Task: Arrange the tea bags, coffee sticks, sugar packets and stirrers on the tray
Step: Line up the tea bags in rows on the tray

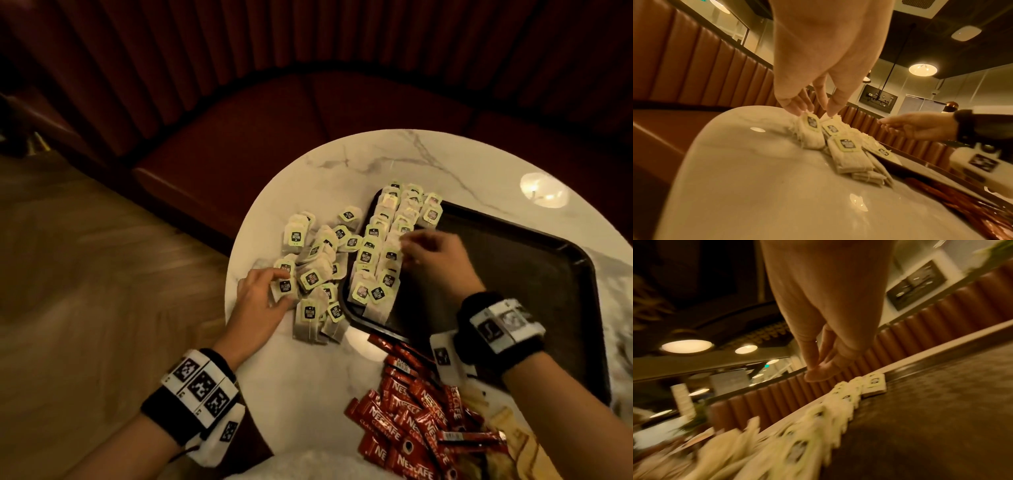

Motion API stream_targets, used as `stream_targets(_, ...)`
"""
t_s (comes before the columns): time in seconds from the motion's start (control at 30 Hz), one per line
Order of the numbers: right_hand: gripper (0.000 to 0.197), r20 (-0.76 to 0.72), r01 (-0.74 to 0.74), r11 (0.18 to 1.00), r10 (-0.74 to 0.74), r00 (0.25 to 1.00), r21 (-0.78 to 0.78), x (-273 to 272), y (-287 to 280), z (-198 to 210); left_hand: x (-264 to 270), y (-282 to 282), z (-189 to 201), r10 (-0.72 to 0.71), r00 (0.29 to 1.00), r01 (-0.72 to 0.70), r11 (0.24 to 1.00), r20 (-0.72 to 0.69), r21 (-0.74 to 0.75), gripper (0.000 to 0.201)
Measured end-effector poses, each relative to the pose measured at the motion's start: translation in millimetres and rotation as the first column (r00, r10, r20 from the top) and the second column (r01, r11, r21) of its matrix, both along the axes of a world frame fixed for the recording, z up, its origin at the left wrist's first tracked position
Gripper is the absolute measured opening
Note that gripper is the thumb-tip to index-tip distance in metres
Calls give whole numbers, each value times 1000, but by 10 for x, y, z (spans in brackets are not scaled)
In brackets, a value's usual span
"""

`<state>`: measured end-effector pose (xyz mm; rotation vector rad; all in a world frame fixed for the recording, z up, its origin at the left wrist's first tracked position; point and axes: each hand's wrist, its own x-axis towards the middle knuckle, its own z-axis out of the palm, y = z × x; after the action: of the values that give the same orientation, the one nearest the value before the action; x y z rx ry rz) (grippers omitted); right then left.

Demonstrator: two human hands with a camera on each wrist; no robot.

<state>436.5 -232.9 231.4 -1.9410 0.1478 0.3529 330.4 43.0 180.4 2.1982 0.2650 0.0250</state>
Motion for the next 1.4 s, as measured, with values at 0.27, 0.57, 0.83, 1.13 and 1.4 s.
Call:
stream_targets(0.27, 30, -31, -475, 859, 479, 877, -191, -709, 682, -216, 152, 85, -101, 128, 976, -154, 978, -176, -142, 60)
stream_targets(0.57, 61, 49, -362, 904, 382, 923, -229, -862, 1090, -470, 333, 10, -151, 98, 972, -144, 967, -215, -209, 73)
stream_targets(0.83, 37, 9, -332, 921, 341, 940, -205, -921, 1132, -512, 294, 44, -121, 126, 975, -162, 967, -182, -195, 49)
stream_targets(1.13, 8, -26, -159, 954, 171, 985, 256, -840, 907, -183, 257, 133, 227, 335, 932, -332, 646, -135, -688, 19)
stream_targets(1.4, 7, -111, -10, 796, 97, 989, 605, -720, 874, 260, 300, -182, 635, 32, 979, -198, 357, -201, -913, 23)
